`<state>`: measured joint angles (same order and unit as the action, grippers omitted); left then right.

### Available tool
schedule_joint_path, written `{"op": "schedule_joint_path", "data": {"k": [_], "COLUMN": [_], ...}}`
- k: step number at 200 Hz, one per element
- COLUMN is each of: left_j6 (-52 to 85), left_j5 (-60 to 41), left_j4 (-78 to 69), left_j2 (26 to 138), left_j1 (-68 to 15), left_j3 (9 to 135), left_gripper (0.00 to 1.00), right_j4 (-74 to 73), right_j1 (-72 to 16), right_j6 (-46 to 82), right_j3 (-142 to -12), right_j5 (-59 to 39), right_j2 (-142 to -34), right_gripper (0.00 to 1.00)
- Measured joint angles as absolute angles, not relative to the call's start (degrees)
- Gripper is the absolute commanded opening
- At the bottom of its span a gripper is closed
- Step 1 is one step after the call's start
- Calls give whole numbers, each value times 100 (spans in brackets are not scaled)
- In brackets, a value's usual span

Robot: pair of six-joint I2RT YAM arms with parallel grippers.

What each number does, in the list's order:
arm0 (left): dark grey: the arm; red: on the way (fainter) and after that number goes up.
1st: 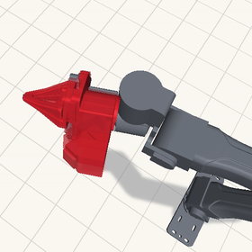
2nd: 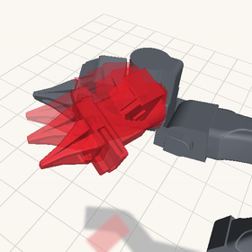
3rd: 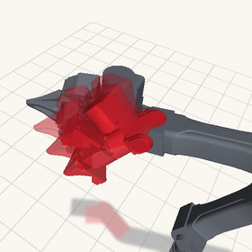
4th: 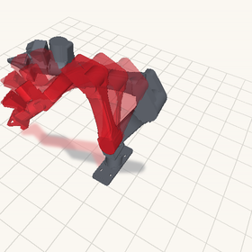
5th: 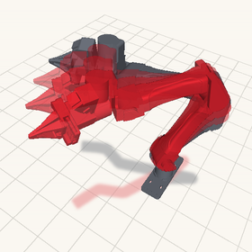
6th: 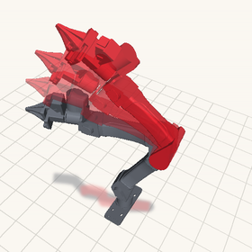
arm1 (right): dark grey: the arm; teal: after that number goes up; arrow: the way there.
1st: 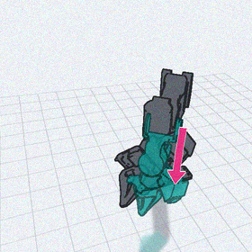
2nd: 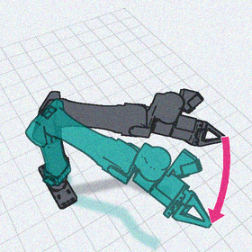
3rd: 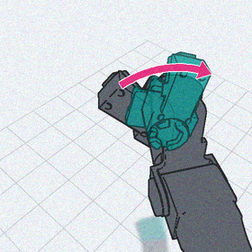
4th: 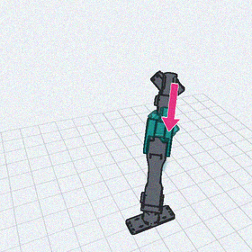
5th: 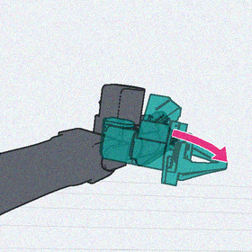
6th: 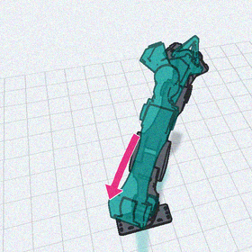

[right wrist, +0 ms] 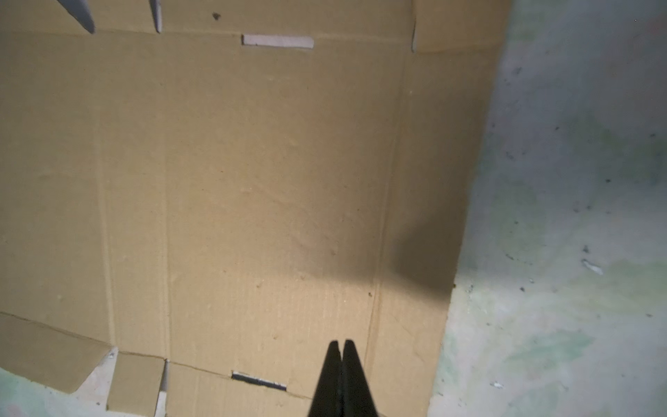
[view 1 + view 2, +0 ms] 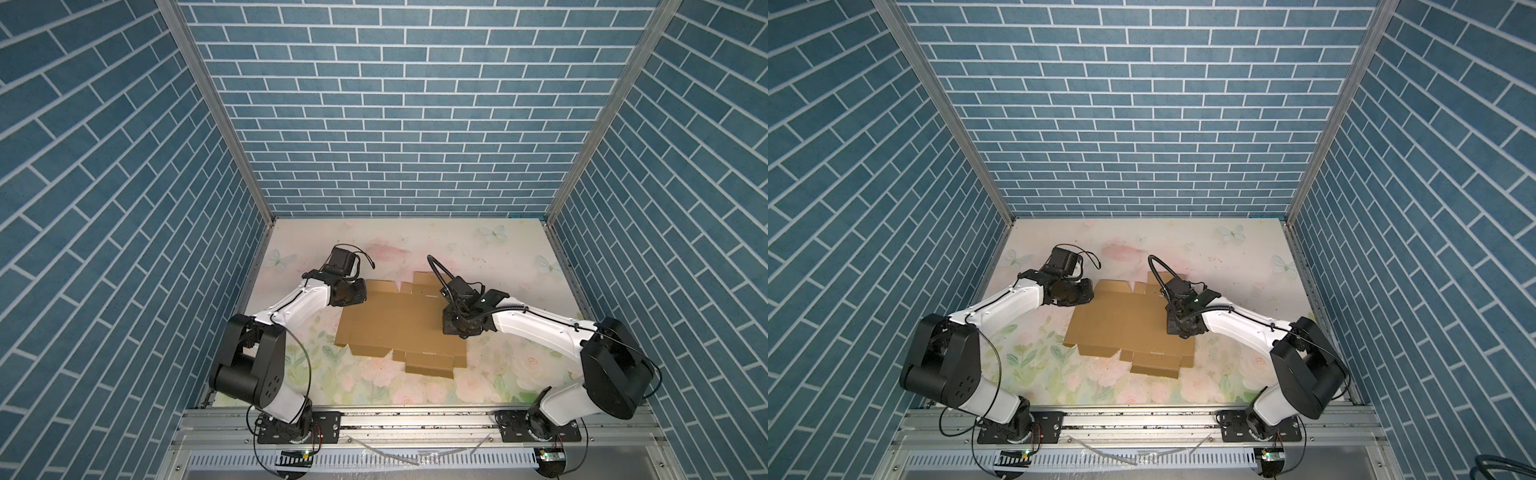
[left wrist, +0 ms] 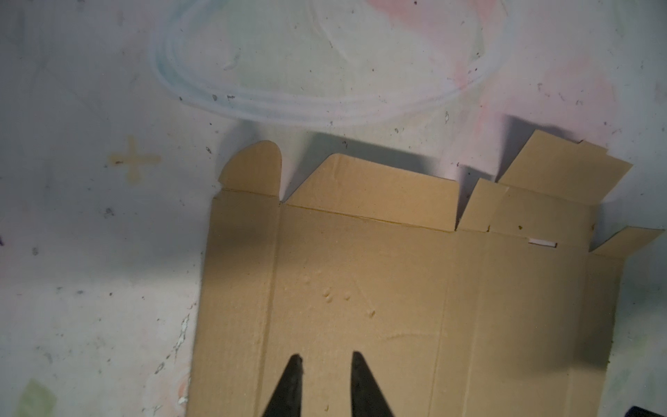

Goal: Fold the paper box
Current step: 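Reach both grippers over the cardboard blank and press down on it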

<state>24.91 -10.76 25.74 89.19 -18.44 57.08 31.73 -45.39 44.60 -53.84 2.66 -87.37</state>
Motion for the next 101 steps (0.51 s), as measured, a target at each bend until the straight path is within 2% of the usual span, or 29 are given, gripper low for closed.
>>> {"op": "schedule_joint_path", "data": {"k": [50, 101], "left_j6": [2545, 2681], "left_j5": [-1041, -926], "left_j4": [2565, 2410], "left_j2": [9196, 9362], "left_j1": [-1916, -1944], "left_j3": [5680, 5317], "left_gripper": [3, 0], "right_j4": [2749, 2628], "right_j1": [-4536, -4407], "right_j6": [4521, 4506], "right_j3": [-5507, -5972], "right_j5": [-80, -331], "right_j2": [-9550, -10079], "right_gripper": [0, 0]}}
